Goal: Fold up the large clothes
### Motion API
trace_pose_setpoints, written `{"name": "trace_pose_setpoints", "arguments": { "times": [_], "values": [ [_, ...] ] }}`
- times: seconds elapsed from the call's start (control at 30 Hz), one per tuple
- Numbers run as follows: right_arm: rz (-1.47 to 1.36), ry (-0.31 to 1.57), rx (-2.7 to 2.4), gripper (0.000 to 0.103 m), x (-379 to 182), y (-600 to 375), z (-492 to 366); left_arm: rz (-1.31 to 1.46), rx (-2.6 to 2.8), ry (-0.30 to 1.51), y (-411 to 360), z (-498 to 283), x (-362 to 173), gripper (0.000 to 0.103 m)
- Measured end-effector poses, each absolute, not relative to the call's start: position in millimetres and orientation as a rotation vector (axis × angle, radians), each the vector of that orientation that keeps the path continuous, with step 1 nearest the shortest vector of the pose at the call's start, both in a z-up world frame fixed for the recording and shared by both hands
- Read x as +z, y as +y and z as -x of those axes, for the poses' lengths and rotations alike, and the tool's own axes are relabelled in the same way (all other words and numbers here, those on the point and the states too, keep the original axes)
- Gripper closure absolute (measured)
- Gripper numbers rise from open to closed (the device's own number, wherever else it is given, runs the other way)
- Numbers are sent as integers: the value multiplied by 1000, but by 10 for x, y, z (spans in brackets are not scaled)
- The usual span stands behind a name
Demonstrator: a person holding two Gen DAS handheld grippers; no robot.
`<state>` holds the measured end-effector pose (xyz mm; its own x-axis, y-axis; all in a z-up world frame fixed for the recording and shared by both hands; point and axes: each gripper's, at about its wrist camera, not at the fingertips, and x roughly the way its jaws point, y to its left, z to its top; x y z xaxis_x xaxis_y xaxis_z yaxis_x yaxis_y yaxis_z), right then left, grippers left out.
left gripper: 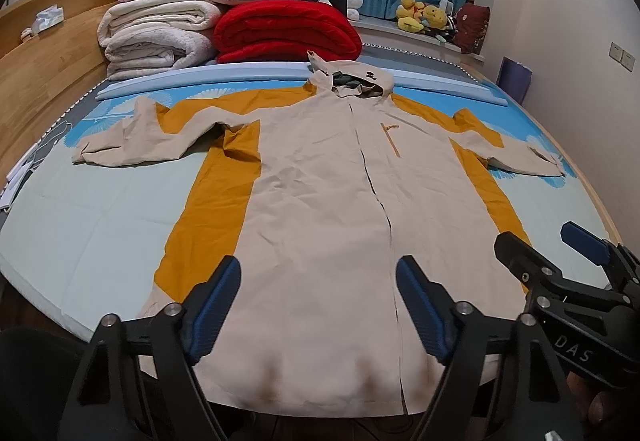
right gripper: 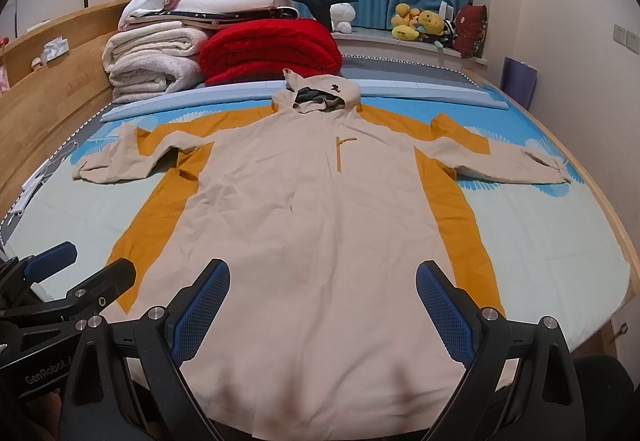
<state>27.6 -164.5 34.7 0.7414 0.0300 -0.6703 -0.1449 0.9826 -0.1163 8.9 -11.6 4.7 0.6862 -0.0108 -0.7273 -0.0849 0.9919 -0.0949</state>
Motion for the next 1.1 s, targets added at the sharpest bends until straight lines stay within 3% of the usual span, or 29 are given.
{"name": "trace_pose_setpoints", "arguments": {
  "times": [0.27, 0.4, 0.6, 0.8, 0.97, 1.03, 1.1],
  "values": [
    [164, 741, 79, 9, 332, -1699, -340, 182, -7, 910, -68, -69, 39, 54],
    [155, 753, 82, 10, 353, -1713, -368, 159, -13, 847, -64, -81, 56, 68],
    [168, 752, 110, 10, 477, -1696, -490, 187, -17, 811, 81, -216, 122, 77],
    [175, 723, 133, 11, 724, -1675, -998, 191, 20, 775, 457, -668, 280, 77],
    [170, 694, 148, 27, 938, -1602, -1696, 237, 128, 757, 1051, -1355, 313, 77],
    [162, 683, 159, 44, 1002, -1560, -1999, 271, 195, 768, 1407, -1697, 221, 77],
    [159, 678, 176, 54, 1033, -1519, -2276, 293, 271, 806, 1760, -1992, 30, 77]
  ]
}}
